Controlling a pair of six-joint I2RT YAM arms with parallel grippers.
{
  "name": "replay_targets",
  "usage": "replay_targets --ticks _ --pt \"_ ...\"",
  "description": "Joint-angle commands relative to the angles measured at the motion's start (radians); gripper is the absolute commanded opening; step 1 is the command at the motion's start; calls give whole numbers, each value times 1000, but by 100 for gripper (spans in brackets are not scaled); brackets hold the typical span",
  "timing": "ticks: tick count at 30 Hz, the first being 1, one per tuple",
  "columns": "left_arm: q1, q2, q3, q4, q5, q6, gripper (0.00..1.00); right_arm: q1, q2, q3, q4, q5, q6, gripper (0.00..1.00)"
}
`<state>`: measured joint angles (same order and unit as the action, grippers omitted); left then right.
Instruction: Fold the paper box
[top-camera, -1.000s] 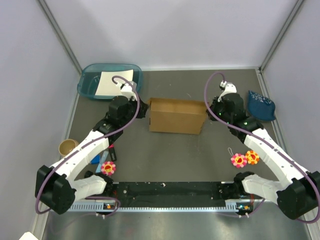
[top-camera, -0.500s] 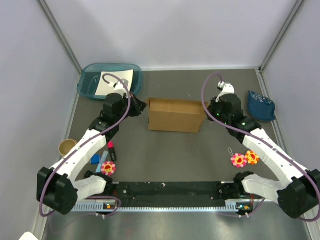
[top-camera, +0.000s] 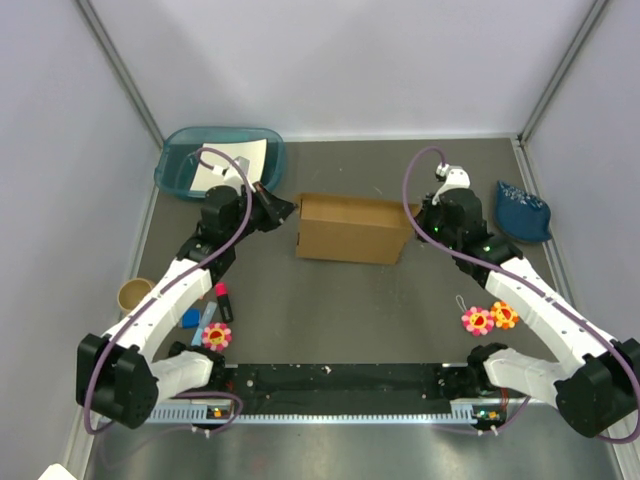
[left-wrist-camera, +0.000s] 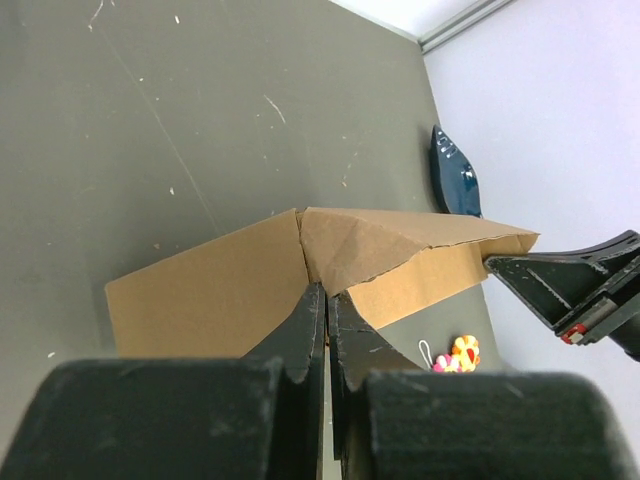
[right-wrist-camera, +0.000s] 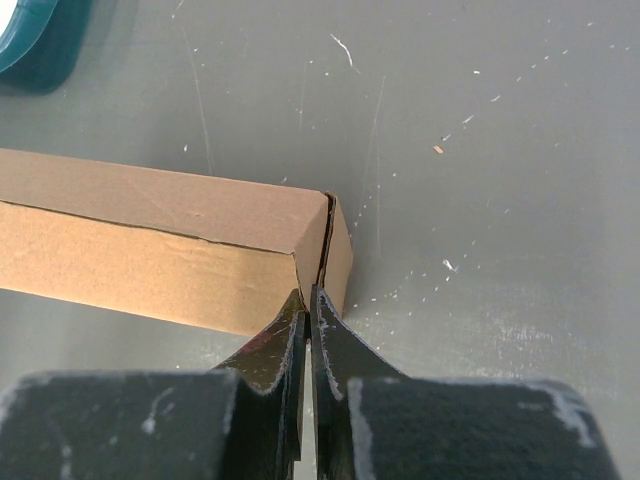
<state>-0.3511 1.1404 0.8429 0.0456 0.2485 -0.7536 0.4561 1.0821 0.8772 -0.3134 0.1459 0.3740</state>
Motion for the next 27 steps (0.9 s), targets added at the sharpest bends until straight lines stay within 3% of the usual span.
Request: replay_targets --ticks 1,6,20,27 --pt "15 -1 -18 204 61 -64 0 7 35 -49 -159 44 -34 0" --pt "14 4 -31 212 64 -35 0 7 32 -49 -159 44 -35 0" --pt "-15 -13 -140 273 -32 224 0 12 22 -38 -161 23 -26 0" --pt "-92 -10 -150 275 -127 355 0 36 22 -1 -176 11 -17 0"
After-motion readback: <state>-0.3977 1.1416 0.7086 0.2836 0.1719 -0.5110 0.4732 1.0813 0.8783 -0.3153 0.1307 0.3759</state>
